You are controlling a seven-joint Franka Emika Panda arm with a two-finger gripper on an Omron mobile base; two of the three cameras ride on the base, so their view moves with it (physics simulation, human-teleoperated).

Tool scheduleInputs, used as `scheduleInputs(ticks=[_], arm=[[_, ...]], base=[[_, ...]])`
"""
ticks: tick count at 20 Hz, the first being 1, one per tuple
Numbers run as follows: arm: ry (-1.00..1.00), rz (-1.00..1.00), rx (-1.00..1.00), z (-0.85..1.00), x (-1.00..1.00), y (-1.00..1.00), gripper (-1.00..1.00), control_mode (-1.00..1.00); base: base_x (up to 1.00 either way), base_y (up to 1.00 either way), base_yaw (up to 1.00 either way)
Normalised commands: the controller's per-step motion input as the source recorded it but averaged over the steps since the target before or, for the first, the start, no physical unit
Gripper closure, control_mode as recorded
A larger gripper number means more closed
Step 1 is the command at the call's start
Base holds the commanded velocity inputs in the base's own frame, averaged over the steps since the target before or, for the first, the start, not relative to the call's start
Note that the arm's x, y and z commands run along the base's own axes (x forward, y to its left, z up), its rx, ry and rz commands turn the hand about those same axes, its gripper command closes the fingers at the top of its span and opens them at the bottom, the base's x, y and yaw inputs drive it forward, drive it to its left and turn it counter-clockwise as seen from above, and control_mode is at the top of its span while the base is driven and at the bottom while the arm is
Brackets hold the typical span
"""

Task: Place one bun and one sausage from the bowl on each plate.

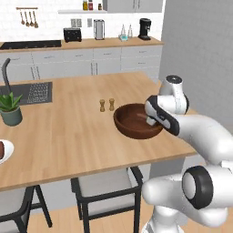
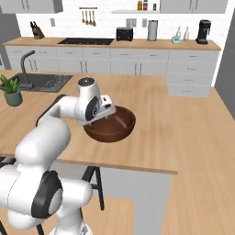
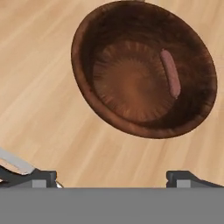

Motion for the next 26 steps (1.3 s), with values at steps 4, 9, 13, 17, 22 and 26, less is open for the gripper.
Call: scheduleInputs(ticks=[4, 9, 13, 17, 22, 26], arm=[[0.19, 0.00, -0.08, -0.05, 1.00, 0.00, -1.00, -1.00], [0.15, 0.00, 0.00, -0.24, 1.00, -0.28, -1.00, -1.00], [0.00, -0.06, 0.03, -0.49, 0.69, -0.45, -1.00, -1.00], [-0.20, -0.14, 0.17, -0.87, 0.28, -0.22, -1.00, -1.00], [-0.02, -0.09, 0.01, -0.53, 0.32, -0.01, -1.00, -1.00], [-0.03, -0.02, -0.02, -0.32, 0.38, 0.00, -1.00, -1.00]], base=[[0.00, 0.00, 0.00], [0.00, 0.00, 0.00], [0.00, 0.00, 0.00], [0.00, 0.00, 0.00], [0.00, 0.00, 0.00], [0.00, 0.00, 0.00]])
